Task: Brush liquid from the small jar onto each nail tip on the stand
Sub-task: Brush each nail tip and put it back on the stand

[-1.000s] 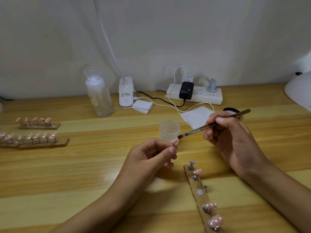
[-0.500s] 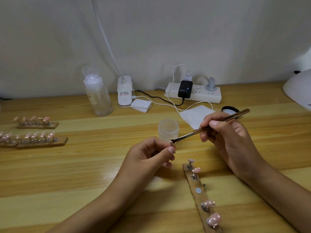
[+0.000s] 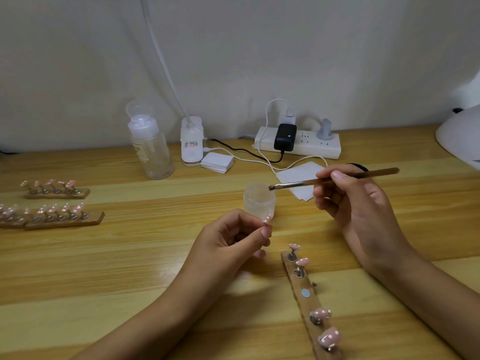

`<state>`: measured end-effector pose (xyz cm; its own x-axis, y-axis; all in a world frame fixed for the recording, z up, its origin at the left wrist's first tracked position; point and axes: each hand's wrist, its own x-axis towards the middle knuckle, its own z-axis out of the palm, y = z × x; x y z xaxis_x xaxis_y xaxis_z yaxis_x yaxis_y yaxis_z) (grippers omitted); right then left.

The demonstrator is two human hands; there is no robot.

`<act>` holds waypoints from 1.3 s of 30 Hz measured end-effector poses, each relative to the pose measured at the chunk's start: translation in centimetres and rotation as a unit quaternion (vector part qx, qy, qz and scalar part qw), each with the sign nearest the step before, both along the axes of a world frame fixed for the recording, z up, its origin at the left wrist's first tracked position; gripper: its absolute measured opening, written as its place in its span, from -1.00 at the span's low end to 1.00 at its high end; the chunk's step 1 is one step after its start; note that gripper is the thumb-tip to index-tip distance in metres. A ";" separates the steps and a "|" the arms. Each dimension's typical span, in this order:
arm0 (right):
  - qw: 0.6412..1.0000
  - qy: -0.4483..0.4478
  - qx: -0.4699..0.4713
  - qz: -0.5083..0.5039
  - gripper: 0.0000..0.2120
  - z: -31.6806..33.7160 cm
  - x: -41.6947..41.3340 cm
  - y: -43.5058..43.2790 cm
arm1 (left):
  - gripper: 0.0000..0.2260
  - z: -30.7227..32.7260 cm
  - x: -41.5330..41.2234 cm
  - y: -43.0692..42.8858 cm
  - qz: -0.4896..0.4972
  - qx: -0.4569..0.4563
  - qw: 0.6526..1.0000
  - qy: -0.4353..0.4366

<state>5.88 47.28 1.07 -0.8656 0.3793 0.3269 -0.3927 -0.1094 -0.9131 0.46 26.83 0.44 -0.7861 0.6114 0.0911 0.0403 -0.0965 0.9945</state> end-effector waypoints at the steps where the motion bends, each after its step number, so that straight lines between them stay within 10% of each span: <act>1: 1.000 -0.006 -0.026 0.013 -0.79 0.0 0.0 0.1 | -0.88 0.0 0.0 0.0 -0.001 0.001 1.000 0.001; 39: 1.000 -0.018 -0.018 0.013 -0.86 -0.2 -0.1 -0.3 | -0.91 -0.4 -0.2 -0.1 0.004 -0.036 0.998 0.056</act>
